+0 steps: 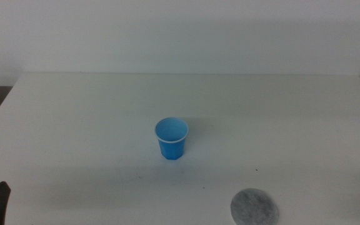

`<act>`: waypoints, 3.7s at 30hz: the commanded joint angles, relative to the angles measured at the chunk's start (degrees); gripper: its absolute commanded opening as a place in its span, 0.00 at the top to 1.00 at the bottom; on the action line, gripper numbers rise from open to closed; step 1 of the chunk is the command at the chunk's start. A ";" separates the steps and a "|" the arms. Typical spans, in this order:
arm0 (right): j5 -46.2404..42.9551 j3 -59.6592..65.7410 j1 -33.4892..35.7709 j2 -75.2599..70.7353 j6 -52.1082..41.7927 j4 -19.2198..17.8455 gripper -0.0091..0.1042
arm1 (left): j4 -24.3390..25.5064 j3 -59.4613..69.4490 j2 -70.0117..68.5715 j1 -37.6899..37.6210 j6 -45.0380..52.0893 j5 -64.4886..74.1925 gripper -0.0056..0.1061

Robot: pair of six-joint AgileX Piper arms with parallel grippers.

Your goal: Place an empty cup on a cup mat.

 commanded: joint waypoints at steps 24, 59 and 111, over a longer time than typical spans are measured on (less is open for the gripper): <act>-0.38 0.19 0.07 -0.28 -0.23 -0.34 0.10 | 2.93 -71.24 77.52 -14.28 -5.76 40.65 0.11; -0.38 0.19 0.07 -0.28 -0.23 -0.34 0.10 | -3.31 -93.31 119.28 -23.64 -10.61 48.47 0.17; -0.38 0.19 0.07 -0.28 -0.23 -0.34 0.10 | -9.02 -93.31 118.57 -49.11 -12.28 47.66 0.96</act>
